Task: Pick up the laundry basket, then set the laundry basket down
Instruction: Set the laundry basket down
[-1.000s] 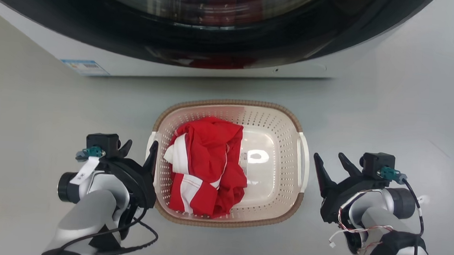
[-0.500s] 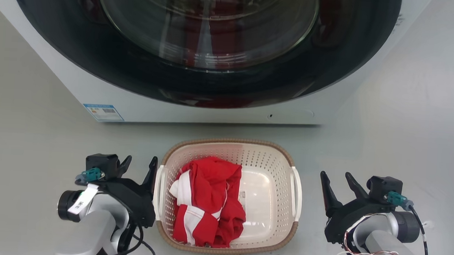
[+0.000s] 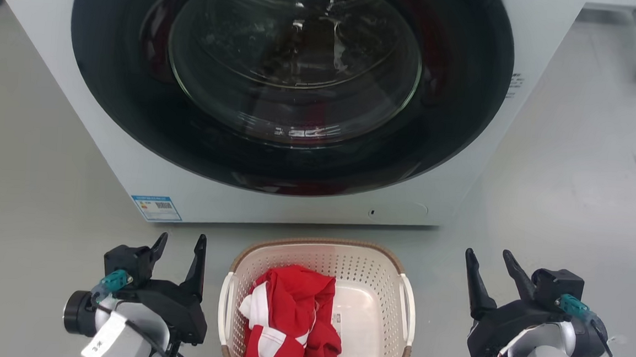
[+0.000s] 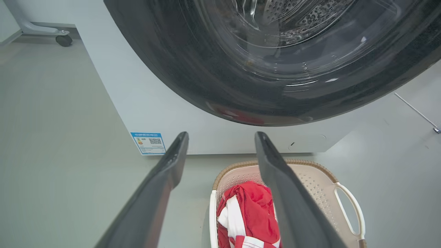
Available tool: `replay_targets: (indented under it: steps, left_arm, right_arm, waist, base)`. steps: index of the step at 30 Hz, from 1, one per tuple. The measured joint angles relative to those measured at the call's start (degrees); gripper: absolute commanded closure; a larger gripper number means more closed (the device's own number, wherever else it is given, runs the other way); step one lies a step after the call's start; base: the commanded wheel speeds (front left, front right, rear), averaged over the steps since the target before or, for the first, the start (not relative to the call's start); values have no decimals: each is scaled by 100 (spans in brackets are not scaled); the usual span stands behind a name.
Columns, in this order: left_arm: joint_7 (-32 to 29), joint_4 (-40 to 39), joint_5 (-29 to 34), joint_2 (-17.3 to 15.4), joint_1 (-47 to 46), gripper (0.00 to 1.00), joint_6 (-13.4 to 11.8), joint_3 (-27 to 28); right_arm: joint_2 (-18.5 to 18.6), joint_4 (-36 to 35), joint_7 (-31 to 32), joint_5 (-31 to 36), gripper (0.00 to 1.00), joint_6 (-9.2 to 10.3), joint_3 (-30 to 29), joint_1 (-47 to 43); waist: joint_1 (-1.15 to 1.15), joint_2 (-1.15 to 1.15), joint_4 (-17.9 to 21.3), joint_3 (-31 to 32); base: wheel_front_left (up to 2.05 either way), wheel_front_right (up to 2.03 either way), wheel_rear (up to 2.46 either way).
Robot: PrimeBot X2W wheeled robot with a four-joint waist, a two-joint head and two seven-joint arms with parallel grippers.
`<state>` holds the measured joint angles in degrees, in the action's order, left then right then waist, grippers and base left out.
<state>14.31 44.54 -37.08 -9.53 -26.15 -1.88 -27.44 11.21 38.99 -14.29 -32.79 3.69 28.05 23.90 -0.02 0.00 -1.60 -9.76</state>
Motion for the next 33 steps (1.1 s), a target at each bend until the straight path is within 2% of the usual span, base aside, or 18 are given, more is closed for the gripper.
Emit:
replay_targets:
  steps: [6, 18, 33]
  left_arm:
    - [0, -959, 319, -193, 548, 0, -219, 111]
    - [0, -2671, 829, -487, 1514, 0, -417, 302]
    - [1, -3732, 998, -544, 2648, 0, -521, 744]
  right_arm:
    - [112, -713, 0, 250, 0, 141, -203, -415]
    - [252, -1875, 0, 699, 0, 282, -593, -1240]
    - [258, -2770, 0, 1100, 0, 337, -954, -2168]
  waist:
    - [1, 0, 25, 291]
    - [1, 0, 70, 708]
    - [2, 0, 66, 970]
  base:
    - [0, 0, 0]
    - [0, 0, 0]
    - [0, 0, 0]
